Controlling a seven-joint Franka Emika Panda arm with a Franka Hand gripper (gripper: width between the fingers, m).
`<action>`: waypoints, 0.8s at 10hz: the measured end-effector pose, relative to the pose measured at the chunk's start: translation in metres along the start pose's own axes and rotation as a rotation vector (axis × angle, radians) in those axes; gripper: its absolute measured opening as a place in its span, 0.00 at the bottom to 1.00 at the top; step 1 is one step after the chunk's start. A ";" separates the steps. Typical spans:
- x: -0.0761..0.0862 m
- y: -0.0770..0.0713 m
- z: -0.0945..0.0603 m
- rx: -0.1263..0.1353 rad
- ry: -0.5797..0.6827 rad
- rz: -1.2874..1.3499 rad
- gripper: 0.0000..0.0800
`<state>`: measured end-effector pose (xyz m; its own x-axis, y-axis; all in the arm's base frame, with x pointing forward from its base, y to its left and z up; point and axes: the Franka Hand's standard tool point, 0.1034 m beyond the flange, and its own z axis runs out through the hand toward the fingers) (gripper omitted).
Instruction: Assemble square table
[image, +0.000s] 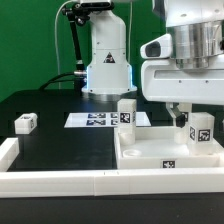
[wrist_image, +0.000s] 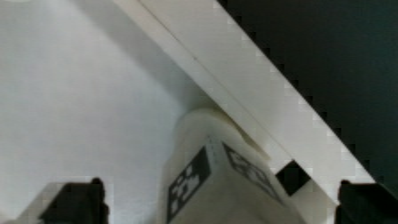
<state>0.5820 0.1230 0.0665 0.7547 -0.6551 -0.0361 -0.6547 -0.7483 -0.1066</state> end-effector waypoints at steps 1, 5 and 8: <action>0.000 -0.001 0.000 -0.010 0.005 -0.092 0.81; 0.002 0.000 -0.001 -0.036 0.006 -0.394 0.81; 0.004 0.002 -0.001 -0.040 0.008 -0.594 0.81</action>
Offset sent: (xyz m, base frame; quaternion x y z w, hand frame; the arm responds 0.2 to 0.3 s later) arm 0.0034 0.0024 0.0013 -0.0061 -0.0148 -0.1476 0.9889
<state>0.5833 0.1186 0.0670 0.9920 -0.1234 0.0260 -0.1214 -0.9903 -0.0683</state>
